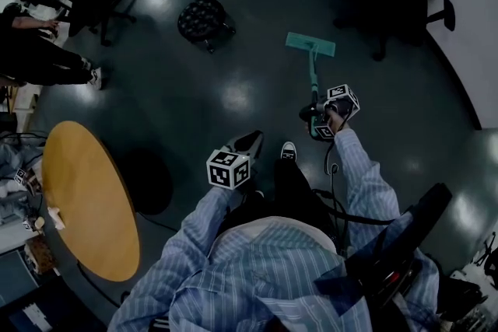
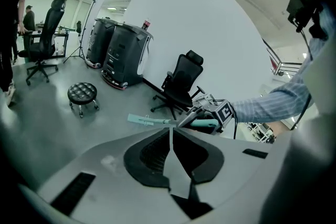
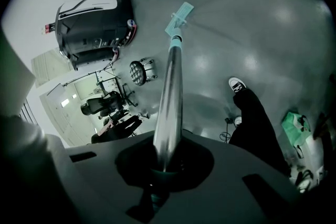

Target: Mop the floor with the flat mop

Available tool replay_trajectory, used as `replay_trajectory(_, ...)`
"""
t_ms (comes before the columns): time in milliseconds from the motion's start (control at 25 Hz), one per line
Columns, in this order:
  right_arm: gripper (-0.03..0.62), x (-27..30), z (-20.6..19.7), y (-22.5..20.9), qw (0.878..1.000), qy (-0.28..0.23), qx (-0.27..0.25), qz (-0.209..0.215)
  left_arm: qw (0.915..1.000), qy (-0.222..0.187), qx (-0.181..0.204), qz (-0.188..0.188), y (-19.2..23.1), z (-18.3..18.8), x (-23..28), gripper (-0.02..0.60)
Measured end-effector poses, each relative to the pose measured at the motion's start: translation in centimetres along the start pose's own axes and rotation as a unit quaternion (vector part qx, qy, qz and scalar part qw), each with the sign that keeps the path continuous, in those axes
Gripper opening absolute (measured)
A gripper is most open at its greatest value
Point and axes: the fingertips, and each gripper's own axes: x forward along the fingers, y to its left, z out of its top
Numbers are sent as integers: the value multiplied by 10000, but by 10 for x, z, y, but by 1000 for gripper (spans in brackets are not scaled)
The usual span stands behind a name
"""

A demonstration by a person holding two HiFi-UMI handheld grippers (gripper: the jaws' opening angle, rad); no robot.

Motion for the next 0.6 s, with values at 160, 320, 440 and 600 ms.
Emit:
replay_trajectory(160,15,4,-58,-25,10000,-2,65,1,9999,-67,36,-83,-12,-20,-35,23)
replay_trajectory(320,15,16,-111,-54,9999,-52,136,86,9997,-101,119,-202,-21,-43,-70,23)
replay_trajectory(440,15,29,-152,-80,9996,-92,204,165,9994,-72,200,-288,-27,-67,-97,23)
replay_trajectory(600,15,43,-204,-114,9993,-121,258,255,9974,80,496,-510,-37,-106,-125,23)
